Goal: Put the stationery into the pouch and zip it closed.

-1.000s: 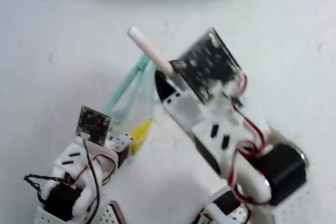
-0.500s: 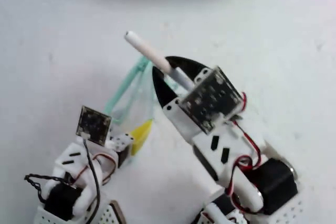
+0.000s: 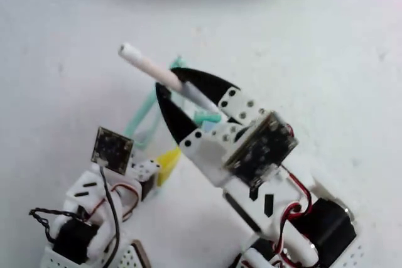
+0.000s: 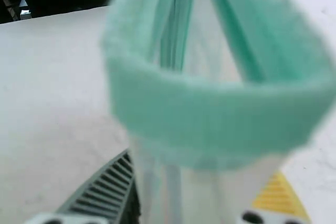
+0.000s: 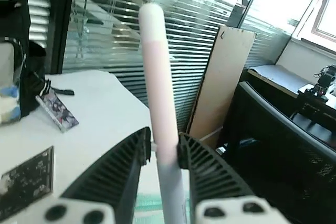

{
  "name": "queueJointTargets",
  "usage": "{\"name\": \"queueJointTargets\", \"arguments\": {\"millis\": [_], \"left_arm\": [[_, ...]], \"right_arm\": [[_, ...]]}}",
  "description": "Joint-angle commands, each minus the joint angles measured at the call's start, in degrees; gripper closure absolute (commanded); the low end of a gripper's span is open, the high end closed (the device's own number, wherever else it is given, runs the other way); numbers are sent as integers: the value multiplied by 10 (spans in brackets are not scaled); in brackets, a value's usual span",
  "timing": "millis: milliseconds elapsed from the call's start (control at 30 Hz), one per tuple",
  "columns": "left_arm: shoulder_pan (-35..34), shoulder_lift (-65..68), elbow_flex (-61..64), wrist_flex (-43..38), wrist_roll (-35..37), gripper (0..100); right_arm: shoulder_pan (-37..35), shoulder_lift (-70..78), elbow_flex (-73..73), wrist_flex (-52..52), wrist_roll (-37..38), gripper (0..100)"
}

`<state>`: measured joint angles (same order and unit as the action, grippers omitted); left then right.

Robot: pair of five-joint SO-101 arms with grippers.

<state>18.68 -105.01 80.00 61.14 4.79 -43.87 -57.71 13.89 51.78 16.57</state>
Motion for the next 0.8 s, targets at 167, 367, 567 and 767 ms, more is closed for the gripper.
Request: {"name": "queueJointTargets", "arguments": {"millis": [167, 367, 567, 767], "left_arm": [[11, 0, -18, 2, -4, 740], [11, 0, -4, -18, -4, 740], [11, 0, -4, -18, -4, 740], [11, 0, -5, -18, -4, 740]], "right_arm": [[-3, -4, -10, -100, -108, 982], [-2, 0, 18, -100, -196, 982], [-4, 0, 85, -163, -228, 981], [-5, 23, 97, -213, -228, 981]]}}
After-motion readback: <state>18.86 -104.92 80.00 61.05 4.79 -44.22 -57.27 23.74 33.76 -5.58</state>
